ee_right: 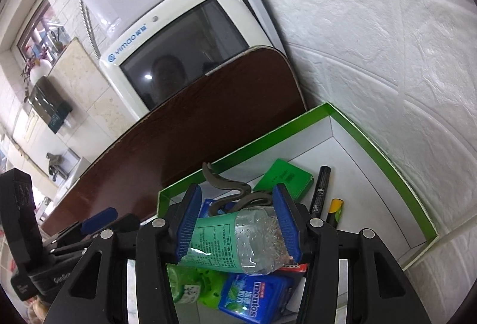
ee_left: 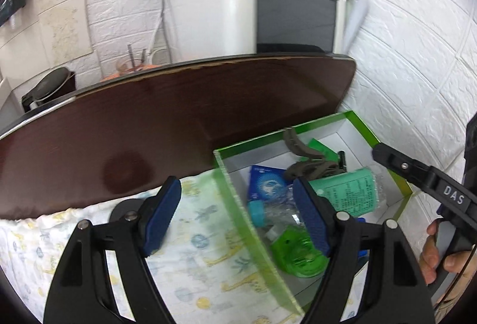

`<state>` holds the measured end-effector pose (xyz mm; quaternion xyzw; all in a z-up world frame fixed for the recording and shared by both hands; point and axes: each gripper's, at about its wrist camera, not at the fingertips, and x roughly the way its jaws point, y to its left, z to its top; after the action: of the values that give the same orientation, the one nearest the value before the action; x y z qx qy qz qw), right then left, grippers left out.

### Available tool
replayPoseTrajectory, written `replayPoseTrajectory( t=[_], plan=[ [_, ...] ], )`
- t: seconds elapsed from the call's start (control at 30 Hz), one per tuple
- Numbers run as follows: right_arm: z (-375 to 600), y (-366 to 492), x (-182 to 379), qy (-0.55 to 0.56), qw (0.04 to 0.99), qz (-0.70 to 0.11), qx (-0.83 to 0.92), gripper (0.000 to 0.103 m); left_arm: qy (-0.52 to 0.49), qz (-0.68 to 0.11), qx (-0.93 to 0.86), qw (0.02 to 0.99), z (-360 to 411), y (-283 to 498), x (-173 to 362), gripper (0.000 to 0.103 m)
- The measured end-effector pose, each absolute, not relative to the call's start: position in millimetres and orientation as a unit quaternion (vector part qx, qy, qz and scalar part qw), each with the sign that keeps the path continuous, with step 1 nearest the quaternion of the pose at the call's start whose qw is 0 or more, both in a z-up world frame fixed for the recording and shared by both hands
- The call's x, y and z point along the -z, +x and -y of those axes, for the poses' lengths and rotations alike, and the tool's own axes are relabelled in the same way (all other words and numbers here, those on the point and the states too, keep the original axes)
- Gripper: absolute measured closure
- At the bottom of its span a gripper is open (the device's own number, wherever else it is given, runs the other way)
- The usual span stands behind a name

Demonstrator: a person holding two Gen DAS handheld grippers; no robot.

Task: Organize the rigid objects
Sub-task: 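Carry the water bottle into the green box and release it, then move both tools to the black tape roll and grasp it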

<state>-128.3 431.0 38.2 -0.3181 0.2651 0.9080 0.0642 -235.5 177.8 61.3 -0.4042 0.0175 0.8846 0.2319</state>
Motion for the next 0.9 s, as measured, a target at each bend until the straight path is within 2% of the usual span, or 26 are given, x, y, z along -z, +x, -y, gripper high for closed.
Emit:
replayPoseTrajectory(
  t=[0.3,0.53,0.9],
  plan=[
    [-368,-145,-57,-0.322,0.006,-0.228,-0.919,0.051,-0.421,0.022,-0.891,0.171,-105,-240,-47,0.027],
    [-297,-177,-46,-0.367,-0.047,-0.211,-0.905,0.051,-0.448,0.047,-0.882,0.138,-55,-238,-23,0.029],
    [-223,-229,7,-0.462,-0.032,-0.202,-0.863,0.051,-0.492,0.090,-0.851,0.159,-27,-254,23,0.053]
  ],
)
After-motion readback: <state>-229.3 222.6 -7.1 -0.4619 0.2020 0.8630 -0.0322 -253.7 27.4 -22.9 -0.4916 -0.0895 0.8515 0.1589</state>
